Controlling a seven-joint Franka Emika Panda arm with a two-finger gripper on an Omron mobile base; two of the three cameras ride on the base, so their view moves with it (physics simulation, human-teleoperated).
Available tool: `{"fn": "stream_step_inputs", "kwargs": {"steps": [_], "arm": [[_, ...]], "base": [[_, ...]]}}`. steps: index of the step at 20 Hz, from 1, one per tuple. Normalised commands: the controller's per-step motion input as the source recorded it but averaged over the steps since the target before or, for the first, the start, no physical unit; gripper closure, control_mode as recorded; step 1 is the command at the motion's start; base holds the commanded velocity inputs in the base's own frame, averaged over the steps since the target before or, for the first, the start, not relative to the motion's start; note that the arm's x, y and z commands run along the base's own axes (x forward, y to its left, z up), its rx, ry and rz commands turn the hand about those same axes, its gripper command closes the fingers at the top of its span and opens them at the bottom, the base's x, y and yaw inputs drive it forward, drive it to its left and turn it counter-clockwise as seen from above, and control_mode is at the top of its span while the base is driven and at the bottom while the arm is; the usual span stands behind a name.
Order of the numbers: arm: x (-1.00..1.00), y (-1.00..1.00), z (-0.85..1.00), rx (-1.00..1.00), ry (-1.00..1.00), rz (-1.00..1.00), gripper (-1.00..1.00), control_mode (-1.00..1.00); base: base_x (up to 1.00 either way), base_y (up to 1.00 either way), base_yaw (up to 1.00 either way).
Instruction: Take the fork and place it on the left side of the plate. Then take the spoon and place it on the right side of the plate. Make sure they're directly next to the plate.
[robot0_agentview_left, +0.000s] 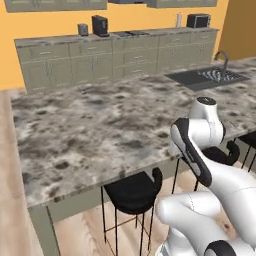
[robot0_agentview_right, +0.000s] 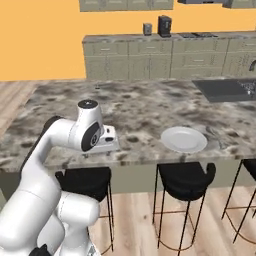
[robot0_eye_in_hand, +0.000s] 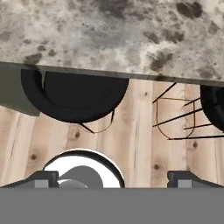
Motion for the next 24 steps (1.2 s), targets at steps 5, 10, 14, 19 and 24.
{"fn": "stream_step_inputs", "kwargs": {"steps": [5, 10, 14, 19, 24], "arm": [[0.0, 0.0, 0.0, 0.0, 0.0, 0.0, -1.0, 1.0], [0.0, 0.0, 0.0, 0.0, 0.0, 0.0, -1.0, 1.0], [0.0, 0.0, 0.0, 0.0, 0.0, 0.0, -1.0, 1.0], [0.0, 0.0, 0.0, 0.0, 0.0, 0.0, -1.0, 1.0], [0.0, 0.0, 0.0, 0.0, 0.0, 0.0, -1.0, 1.0]], "base": [[0.0, 1.0, -0.02], [0.1, 1.0, -0.07], [0.33, 1.0, -0.11], [0.41, 1.0, -0.2], [0.43, 1.0, -0.37]]}}
